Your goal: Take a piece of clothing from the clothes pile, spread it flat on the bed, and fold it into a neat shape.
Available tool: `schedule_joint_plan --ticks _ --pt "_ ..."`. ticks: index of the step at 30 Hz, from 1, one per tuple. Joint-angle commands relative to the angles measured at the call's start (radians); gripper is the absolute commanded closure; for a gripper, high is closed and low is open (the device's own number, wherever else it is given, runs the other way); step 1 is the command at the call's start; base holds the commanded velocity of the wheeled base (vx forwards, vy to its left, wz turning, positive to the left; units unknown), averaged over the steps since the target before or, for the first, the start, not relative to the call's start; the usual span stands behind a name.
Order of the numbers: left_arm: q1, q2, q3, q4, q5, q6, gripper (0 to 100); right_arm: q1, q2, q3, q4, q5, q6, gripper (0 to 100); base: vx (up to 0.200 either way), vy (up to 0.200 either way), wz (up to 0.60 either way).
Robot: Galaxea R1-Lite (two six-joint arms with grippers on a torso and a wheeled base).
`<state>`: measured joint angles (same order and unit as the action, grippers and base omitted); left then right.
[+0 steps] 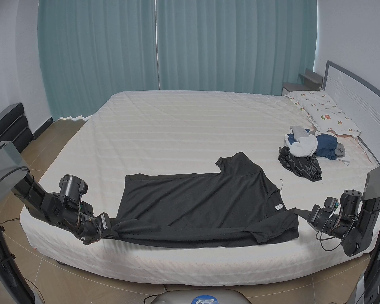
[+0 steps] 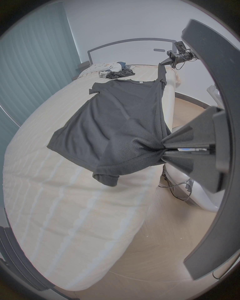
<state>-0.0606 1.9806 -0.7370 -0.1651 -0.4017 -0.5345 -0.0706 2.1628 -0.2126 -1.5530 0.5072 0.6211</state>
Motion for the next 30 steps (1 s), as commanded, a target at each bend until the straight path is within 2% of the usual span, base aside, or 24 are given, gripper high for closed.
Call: schedule_joint_plan --ticks 1,8,14,16,22,30 --pt "0.005 -0.006 0.041 -0.001 0.000 0.001 100 0.002 -0.035 0.038 -0.012 0.008 -0.003 100 0.000 0.000 0.00" --pt "0.005 -0.008 0.070 0.013 0.007 -0.004 100 0.002 -0.061 0.070 -0.012 0.024 -0.007 100 0.000 0.000 0.00" --pt "0.005 -0.006 0.056 0.007 0.012 -0.012 100 0.002 -0.049 0.019 -0.010 0.024 0.005 100 0.000 0.000 0.00" --pt "0.007 0.003 0.021 0.010 0.012 -0.029 100 0.000 -0.032 -0.013 -0.010 0.022 0.006 100 0.000 0.000 0.00" --pt "0.008 0.038 -0.117 0.009 0.012 -0.193 100 0.002 0.040 -0.116 -0.006 0.016 0.006 100 0.000 0.000 0.00" --pt "0.007 0.185 -0.280 0.013 0.030 -0.246 100 0.008 0.166 -0.297 0.045 0.005 0.006 100 0.000 0.000 0.00"
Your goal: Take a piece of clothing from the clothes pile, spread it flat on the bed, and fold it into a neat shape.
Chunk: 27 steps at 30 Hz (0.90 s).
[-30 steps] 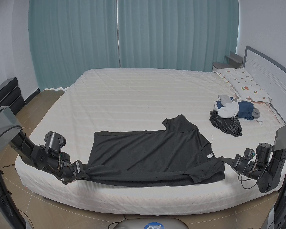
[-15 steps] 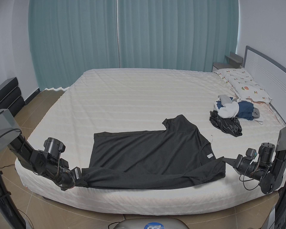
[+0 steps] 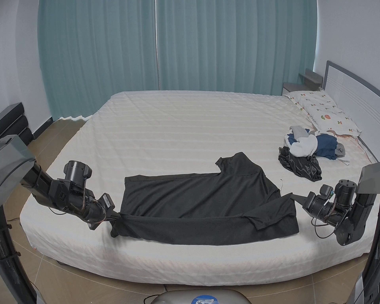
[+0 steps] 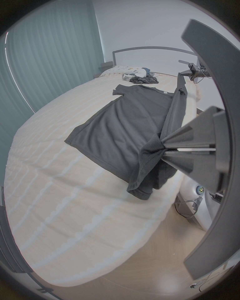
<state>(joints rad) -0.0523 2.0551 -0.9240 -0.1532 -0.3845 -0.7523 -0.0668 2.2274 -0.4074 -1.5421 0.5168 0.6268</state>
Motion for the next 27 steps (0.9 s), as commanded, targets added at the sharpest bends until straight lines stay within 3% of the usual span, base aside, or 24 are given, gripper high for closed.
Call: schedule_joint_plan --ticks 1,11,27 --pt "-0.003 0.120 -0.107 0.001 0.024 -0.030 100 0.005 0.109 -0.123 0.048 -0.006 0.001 100 0.000 0.000 0.00" --pt "-0.057 0.240 -0.230 -0.008 0.246 -0.027 100 0.010 0.192 -0.260 0.125 -0.029 0.002 100 0.000 0.000 0.00" --pt "-0.092 0.304 -0.323 0.000 0.291 -0.024 100 0.007 0.261 -0.294 0.114 -0.035 0.002 100 0.000 0.000 0.00"
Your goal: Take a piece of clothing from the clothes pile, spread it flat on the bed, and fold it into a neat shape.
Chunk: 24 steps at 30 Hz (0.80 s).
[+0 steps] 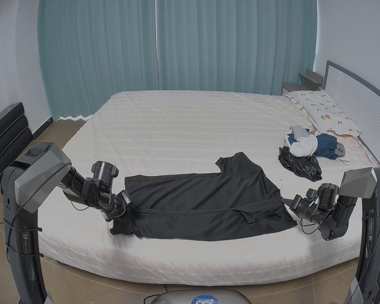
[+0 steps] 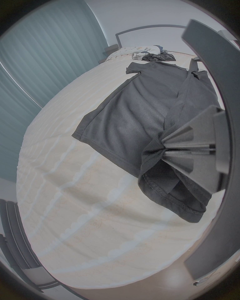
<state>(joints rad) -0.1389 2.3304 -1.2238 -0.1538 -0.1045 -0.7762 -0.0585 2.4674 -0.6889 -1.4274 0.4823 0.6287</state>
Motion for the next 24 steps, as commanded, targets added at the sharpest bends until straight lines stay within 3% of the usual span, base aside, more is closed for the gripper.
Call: schedule_joint_plan --ticks 1,5,16,17,18,19,24 --pt "-0.005 0.040 -0.034 -0.001 0.031 0.000 100 -0.001 0.025 -0.021 -0.001 -0.007 0.002 100 0.000 0.000 0.00" --pt "-0.005 0.063 -0.063 0.002 0.069 -0.008 100 0.002 0.039 -0.044 0.005 -0.036 0.000 100 0.000 0.000 0.00" --pt "-0.007 0.067 -0.068 -0.004 0.074 -0.026 100 0.009 0.085 -0.086 -0.002 -0.053 0.000 100 0.000 0.000 0.00" --pt "-0.007 0.069 -0.071 -0.001 0.074 -0.026 100 0.014 0.090 -0.092 -0.002 -0.054 0.000 0 0.000 0.000 0.00" --pt "-0.007 0.069 -0.071 -0.001 0.074 -0.026 100 0.014 0.090 -0.093 -0.002 -0.054 0.000 0 0.000 0.000 0.00" --pt "-0.005 0.069 -0.075 0.000 0.072 -0.028 0 0.017 0.099 -0.096 -0.002 -0.054 0.000 0 0.000 0.000 0.00" --pt "0.001 0.061 -0.072 -0.003 0.065 -0.045 0 0.006 0.073 -0.080 -0.010 -0.073 0.003 0 0.000 0.000 0.00"
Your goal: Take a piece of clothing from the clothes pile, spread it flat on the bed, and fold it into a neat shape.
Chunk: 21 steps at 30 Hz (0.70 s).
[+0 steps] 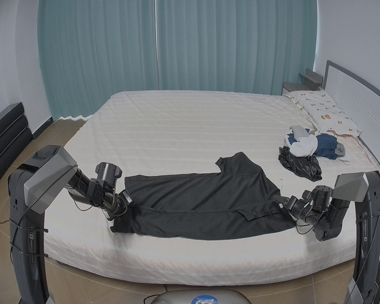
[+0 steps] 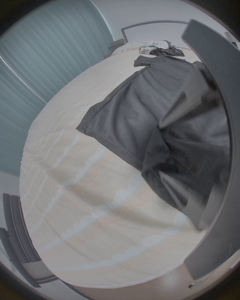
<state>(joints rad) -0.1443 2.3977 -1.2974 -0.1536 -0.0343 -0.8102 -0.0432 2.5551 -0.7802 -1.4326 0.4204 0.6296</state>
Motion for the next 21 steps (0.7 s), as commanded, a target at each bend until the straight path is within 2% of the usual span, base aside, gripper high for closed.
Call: schedule_joint_plan --ticks 1,4,5,6,10,11,14,18,21 --pt "0.008 -0.006 0.001 -0.001 -0.009 -0.017 0 -0.010 -0.026 0.016 -0.006 -0.017 0.004 0 0.000 0.000 0.00" --pt "0.017 -0.028 0.009 -0.006 -0.030 -0.086 0 -0.035 -0.119 0.090 -0.026 -0.042 0.082 0 0.000 0.000 0.00" --pt "0.017 -0.028 0.009 -0.006 -0.030 -0.086 0 -0.035 -0.119 0.090 -0.026 -0.042 0.082 0 0.000 0.000 0.00" --pt "0.037 -0.066 0.029 0.002 -0.046 -0.099 0 -0.038 -0.181 0.142 -0.017 -0.046 0.121 0 0.000 0.000 0.00" --pt "0.072 -0.161 0.099 -0.001 -0.110 -0.101 0 -0.027 -0.256 0.260 -0.029 -0.051 0.128 0 0.000 0.000 0.00" --pt "0.091 -0.215 0.144 0.000 -0.145 -0.101 0 -0.024 -0.297 0.322 -0.029 -0.051 0.133 0 0.000 0.000 0.00" --pt "0.103 -0.292 0.253 -0.011 -0.185 -0.098 0 0.009 -0.342 0.427 -0.031 -0.065 0.160 0 0.000 0.000 0.00" --pt "0.094 -0.347 0.380 -0.014 -0.208 -0.096 0 0.066 -0.337 0.493 -0.049 -0.144 0.231 0 0.000 0.000 0.00" --pt "0.054 -0.354 0.477 -0.060 -0.208 -0.103 0 0.106 -0.329 0.532 -0.057 -0.204 0.303 0 0.000 0.000 0.00"
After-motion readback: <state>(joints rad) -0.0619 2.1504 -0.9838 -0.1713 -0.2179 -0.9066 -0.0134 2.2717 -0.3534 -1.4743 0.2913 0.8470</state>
